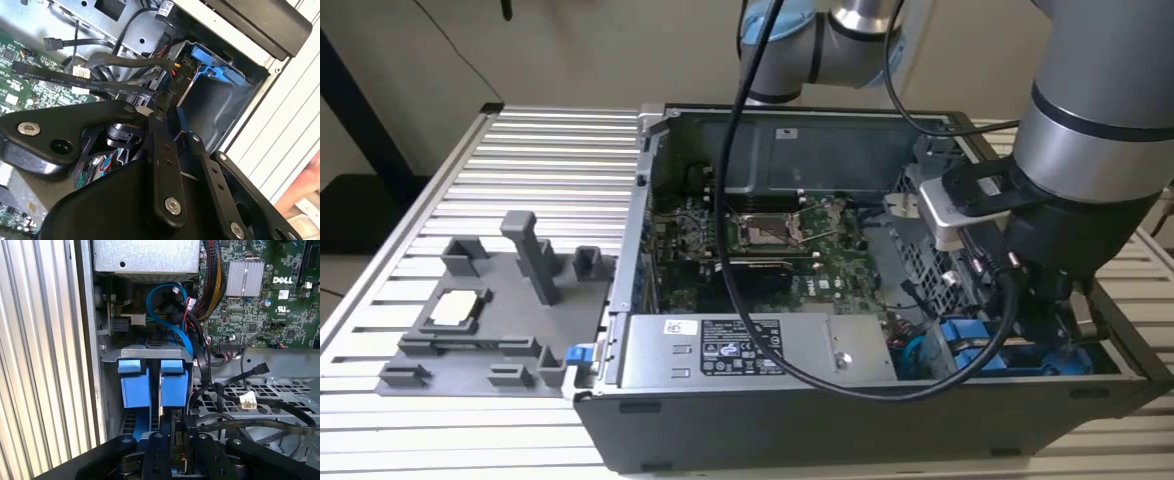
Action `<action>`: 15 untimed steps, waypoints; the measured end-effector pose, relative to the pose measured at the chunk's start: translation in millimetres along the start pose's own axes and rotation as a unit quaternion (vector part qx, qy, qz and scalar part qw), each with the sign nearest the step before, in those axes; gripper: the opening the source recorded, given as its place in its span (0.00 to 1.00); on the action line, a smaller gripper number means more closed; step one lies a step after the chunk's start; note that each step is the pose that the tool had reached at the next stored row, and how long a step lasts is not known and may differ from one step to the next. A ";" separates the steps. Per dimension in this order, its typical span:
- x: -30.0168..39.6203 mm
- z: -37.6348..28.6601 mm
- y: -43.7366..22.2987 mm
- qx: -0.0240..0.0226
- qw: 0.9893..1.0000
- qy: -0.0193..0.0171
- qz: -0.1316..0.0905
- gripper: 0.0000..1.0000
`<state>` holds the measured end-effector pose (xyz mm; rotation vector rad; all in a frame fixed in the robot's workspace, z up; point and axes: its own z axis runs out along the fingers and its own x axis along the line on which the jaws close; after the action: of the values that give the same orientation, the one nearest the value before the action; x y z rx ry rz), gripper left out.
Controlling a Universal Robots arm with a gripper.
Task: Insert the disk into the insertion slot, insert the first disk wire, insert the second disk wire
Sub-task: 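Insert the second disk wire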
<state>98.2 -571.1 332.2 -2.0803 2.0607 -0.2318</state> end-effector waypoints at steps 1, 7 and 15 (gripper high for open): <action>0.0 -0.4 -0.1 0.000 1.000 0.000 0.000 0.25; -0.2 -4.2 -1.1 -0.001 1.000 -0.001 0.000 0.32; -1.1 -32.7 -8.6 -0.001 1.000 -0.003 0.001 0.32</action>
<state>98.2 -571.1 366.0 -2.0782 2.0601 -0.2231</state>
